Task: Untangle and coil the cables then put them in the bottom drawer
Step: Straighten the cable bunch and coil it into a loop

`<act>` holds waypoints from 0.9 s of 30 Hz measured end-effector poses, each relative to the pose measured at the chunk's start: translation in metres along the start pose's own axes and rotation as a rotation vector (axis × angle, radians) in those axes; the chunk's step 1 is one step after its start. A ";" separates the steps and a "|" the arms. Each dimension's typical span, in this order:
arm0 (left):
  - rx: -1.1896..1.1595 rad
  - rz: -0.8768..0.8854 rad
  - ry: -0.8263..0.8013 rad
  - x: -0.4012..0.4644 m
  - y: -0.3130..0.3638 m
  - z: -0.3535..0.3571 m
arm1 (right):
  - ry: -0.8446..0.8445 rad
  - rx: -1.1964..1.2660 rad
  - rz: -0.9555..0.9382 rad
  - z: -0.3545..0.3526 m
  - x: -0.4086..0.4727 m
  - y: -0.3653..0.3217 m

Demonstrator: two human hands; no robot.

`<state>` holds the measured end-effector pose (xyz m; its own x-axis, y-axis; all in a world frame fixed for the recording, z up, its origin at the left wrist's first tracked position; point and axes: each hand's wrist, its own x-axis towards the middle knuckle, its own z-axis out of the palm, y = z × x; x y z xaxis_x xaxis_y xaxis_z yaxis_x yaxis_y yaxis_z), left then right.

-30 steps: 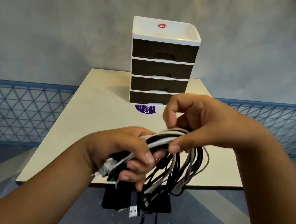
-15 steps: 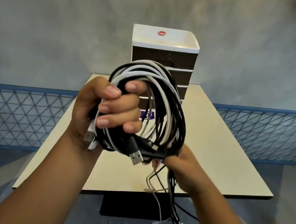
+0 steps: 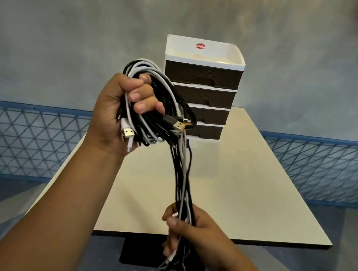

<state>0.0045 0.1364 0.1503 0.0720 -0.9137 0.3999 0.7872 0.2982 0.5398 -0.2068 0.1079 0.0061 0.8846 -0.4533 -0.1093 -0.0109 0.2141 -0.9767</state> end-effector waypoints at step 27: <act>0.440 -0.944 -0.257 -0.032 -0.059 -0.011 | 0.046 -1.163 -0.298 -0.004 -0.011 -0.165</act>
<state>-0.0369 0.1449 0.0975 -0.6219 -0.7565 -0.2023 0.1637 -0.3782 0.9111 -0.2171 0.0741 0.1675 0.9067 -0.3879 0.1655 -0.2442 -0.8028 -0.5440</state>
